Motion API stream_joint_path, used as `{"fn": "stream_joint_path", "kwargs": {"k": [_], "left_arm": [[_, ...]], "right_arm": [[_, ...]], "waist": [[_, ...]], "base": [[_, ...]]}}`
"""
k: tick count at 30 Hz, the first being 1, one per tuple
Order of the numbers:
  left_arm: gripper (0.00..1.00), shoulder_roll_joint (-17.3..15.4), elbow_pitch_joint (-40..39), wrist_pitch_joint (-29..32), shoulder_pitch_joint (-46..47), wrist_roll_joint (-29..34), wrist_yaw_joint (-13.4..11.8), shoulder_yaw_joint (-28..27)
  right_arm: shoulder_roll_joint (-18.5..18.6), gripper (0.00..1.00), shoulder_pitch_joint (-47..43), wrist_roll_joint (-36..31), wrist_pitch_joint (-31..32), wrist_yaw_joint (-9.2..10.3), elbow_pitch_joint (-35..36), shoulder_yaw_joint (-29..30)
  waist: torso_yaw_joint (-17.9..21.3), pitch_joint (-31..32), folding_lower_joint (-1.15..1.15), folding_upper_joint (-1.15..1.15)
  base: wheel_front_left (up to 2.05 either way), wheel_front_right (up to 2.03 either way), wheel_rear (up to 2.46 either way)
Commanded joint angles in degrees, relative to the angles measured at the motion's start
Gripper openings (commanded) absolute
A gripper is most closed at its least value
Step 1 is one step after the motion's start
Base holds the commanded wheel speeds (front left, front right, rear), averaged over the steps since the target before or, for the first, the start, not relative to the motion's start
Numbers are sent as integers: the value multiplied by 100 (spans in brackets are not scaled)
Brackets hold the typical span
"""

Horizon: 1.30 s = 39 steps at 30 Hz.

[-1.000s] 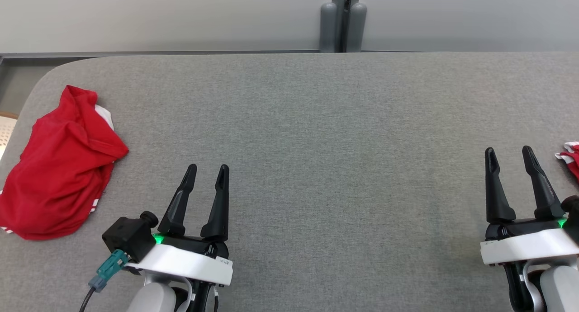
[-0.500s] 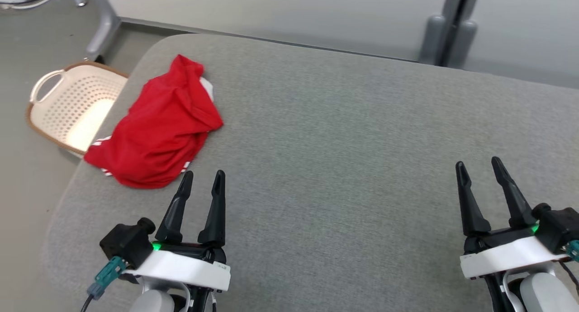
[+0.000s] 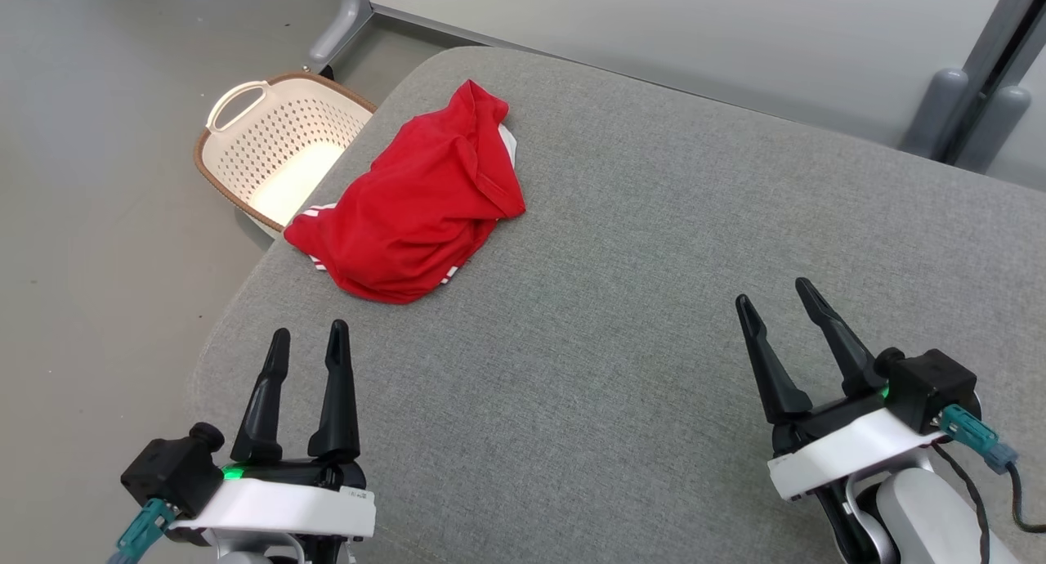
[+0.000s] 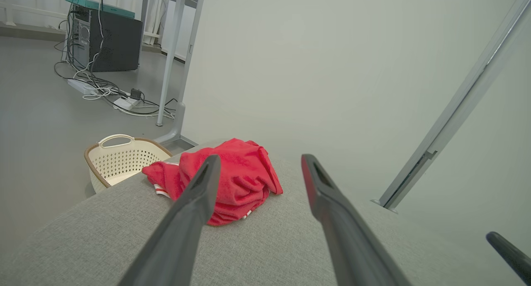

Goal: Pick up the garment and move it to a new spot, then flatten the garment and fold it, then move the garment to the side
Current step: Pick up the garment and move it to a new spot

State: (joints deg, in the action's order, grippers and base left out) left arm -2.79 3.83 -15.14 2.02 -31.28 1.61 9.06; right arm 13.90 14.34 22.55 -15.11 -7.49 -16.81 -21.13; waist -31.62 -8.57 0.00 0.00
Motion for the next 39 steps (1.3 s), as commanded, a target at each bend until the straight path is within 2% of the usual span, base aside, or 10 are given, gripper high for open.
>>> {"fn": "stream_joint_path", "kwargs": {"k": [1, 11, 20, 23, 25, 27, 33, 39], "left_arm": [[100, -23, -48, 0, -54, -31, -50, -47], [100, -20, -117, 1, -68, -36, -103, -82], [100, -21, 78, 1, 260, 39, 96, -356], [100, -21, 642, 1, 421, 2, 161, -296], [100, -20, 1245, 1, 725, -10, 100, -455], [100, -14, 1533, 1, 993, 64, 149, -550], [100, -92, 2585, 3, 1831, 182, 314, -633], [100, -245, 3776, 229, 2803, 88, 403, -597]], "right_arm": [[47, 100, 97, 63, -6, 0, -42, -47], [91, 100, 193, 200, -5, 0, -195, -165], [238, 100, -34, 13, -6, 0, -30, 140], [313, 100, -139, -79, -5, 0, 70, 379], [409, 100, -219, -198, 0, 0, 238, 606], [541, 100, -271, -264, 61, 1, 404, 782], [967, 100, -441, -401, 472, 0, 1137, 1338], [1193, 100, -542, -450, 871, 0, 1833, 1740]], "waist": [[-3, -9, 0, 0], [14, -12, 0, 0], [47, -140, 0, 0], [60, -229, 0, 0], [153, -408, 0, 0], [223, -579, 0, 0], [378, -1147, 0, 0], [467, -1613, 0, 0]], "base": [[0, 0, 0], [0, 0, 0], [0, 0, 0], [0, 0, 0], [0, 0, 0], [0, 0, 0], [0, 0, 0], [0, 0, 0]]}}
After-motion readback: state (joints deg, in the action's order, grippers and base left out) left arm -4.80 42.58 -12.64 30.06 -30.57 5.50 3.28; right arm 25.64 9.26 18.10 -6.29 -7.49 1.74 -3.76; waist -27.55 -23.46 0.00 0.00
